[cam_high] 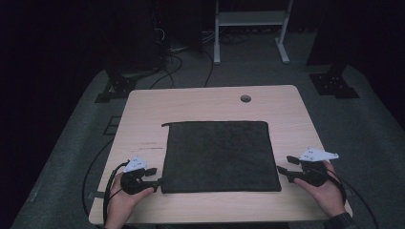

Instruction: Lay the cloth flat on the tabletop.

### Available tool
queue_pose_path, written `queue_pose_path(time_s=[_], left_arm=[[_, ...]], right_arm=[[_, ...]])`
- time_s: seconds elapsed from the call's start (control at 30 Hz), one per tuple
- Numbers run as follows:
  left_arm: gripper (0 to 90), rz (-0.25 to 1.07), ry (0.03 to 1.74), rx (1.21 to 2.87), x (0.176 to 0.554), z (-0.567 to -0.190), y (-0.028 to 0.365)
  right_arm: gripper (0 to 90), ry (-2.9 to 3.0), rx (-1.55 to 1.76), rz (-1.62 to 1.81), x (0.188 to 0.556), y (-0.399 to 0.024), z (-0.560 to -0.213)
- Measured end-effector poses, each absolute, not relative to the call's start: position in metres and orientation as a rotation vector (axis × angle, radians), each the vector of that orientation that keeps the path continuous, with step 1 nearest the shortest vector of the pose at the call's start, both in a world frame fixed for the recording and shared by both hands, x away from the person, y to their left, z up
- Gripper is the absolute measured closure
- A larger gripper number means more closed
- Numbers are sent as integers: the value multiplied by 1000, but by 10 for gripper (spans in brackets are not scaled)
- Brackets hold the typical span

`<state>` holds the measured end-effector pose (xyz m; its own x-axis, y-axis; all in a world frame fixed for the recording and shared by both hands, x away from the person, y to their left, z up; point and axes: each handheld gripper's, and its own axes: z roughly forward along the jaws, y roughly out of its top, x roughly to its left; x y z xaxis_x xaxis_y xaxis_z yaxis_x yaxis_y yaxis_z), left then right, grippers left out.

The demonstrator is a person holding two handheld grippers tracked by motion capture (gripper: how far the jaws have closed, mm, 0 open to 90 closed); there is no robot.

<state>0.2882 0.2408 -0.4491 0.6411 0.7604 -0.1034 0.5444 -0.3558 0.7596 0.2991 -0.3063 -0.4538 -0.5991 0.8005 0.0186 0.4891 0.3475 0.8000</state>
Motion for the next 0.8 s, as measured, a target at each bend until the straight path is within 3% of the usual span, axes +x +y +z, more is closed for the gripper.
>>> queue_pose_path(time_s=[0.3, 0.43, 0.7, 0.8], left_arm=[[425, 389, 1060, 1997, 320, -451, 248], [387, 399, 1090, 1990, 332, -452, 248], [382, 447, 1138, 2038, 357, -457, 242], [431, 427, 1126, 2042, 366, -457, 238]], right_arm=[[367, 2158, 1244, 1007, 337, -329, -467], [355, 2142, 1284, 983, 349, -336, -471], [350, 2157, 1326, 946, 355, -343, -481], [347, 2153, 1337, 959, 354, -344, -483]])
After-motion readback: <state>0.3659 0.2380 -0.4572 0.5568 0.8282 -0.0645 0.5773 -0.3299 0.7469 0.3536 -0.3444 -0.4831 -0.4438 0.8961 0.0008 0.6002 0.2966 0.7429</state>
